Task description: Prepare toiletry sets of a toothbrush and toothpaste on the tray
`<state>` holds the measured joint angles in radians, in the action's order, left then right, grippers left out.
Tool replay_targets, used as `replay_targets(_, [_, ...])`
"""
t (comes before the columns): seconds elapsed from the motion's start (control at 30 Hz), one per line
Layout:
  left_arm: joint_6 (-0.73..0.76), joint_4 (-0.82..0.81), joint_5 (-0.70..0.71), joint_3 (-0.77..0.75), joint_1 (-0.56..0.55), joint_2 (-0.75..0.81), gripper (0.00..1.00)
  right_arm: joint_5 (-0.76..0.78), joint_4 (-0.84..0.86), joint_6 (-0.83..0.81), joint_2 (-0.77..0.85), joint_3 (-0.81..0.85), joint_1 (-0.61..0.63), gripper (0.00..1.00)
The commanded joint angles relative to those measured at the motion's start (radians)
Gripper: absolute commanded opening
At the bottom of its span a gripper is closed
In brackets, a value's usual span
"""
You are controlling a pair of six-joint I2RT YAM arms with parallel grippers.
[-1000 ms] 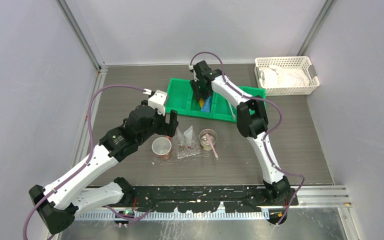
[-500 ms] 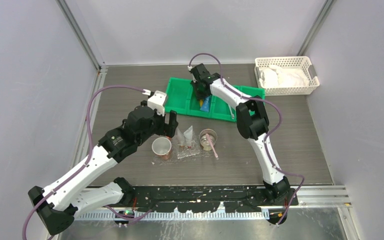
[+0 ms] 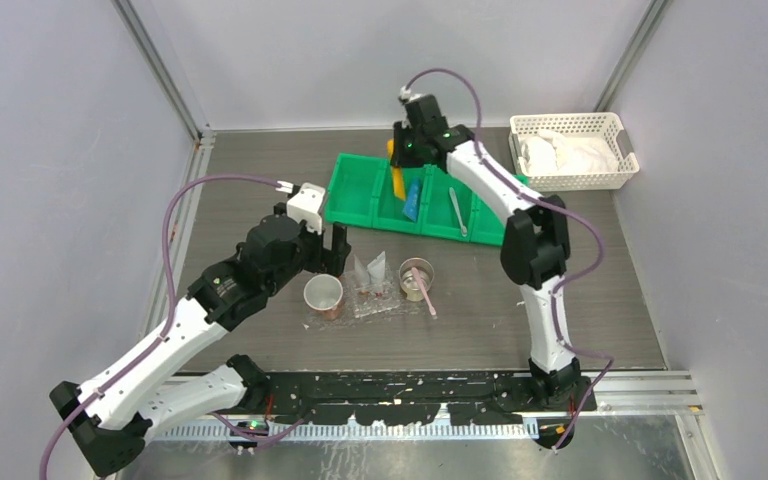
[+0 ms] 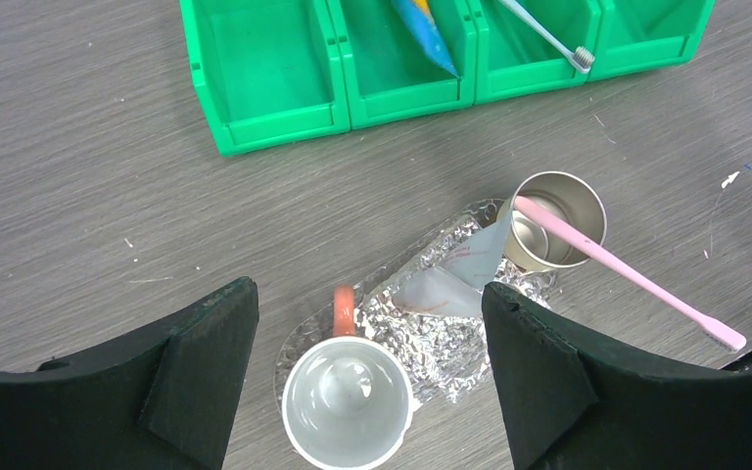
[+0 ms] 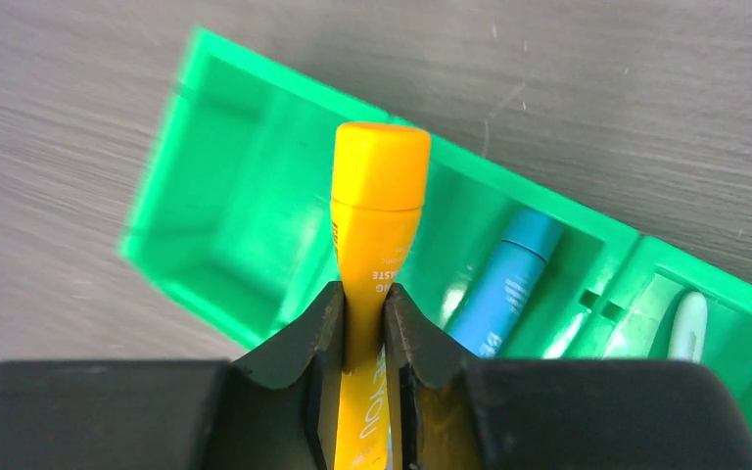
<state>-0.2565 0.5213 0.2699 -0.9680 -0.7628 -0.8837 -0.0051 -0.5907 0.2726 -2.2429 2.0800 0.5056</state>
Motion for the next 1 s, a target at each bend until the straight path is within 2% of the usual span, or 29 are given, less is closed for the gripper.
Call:
replay_targets(0.0, [-0.013,0.007,0.025,-0.046,0.007,0.015,0.85,-0.143,0.219,0.243,0.235,-0.094,-0.058,0.17])
replay_targets(0.13, [-0.001,-0.013,0.022,-0.072,0.007,0.015,0.85,-0.187,0.324,0.518,0.327,-0.222,-0.114,0.17])
replay_targets(0.2, [0.024,-0.058,0.007,-0.076,0.007,0.015,0.84,-0.205,0.418,0.687,0.377,-0.337,-0.127,0.17])
replay_targets(0.27, [0.062,-0.127,-0.001,-0.072,0.007,0.014,0.84,-0.193,0.466,0.809,0.432,-0.435,-0.125,0.14])
replay_targets(0.4, [0.161,-0.297,-0.039,-0.051,0.007,-0.005,0.81,-0.167,0.629,1.053,0.541,-0.651,-0.12,0.15])
replay_targets(0.5, [0.236,-0.442,-0.097,-0.022,0.007,-0.031,0.8,-0.177,0.681,1.185,0.584,-0.745,-0.117,0.15])
replay_targets(0.63, [0.326,-0.514,-0.154,-0.03,0.006,-0.092,0.78,-0.198,0.709,1.291,0.629,-0.8,-0.117,0.15])
replay_targets(0.97, [0.408,-0.581,-0.161,0.03,0.005,-0.122,0.78,-0.244,0.724,1.379,0.646,-0.769,-0.1,0.15])
